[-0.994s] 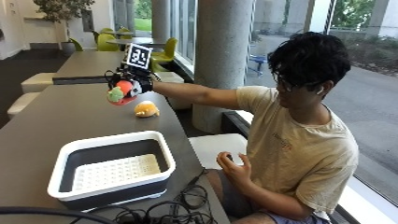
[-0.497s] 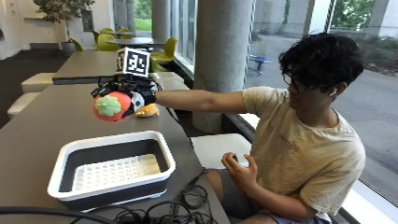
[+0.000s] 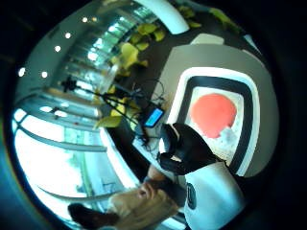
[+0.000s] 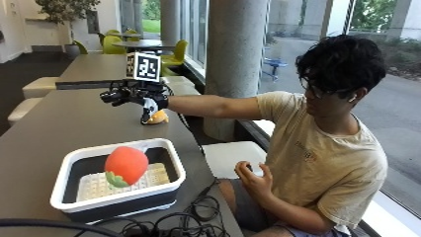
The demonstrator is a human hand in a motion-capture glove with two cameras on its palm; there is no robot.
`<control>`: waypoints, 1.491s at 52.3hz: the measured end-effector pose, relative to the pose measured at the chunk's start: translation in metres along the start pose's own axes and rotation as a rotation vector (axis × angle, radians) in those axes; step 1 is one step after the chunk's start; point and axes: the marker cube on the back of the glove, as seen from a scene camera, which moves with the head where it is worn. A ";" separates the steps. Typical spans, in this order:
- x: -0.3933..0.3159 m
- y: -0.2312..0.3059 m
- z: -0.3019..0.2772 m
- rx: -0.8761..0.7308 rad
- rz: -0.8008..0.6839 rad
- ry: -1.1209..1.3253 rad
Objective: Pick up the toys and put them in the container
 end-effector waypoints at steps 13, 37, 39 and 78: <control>0.018 0.019 -0.004 -0.008 -0.010 0.075; 0.105 0.087 0.001 -0.033 0.092 0.158; 0.118 0.098 0.002 -0.037 0.121 0.167; 0.236 0.248 0.052 -0.092 0.312 0.296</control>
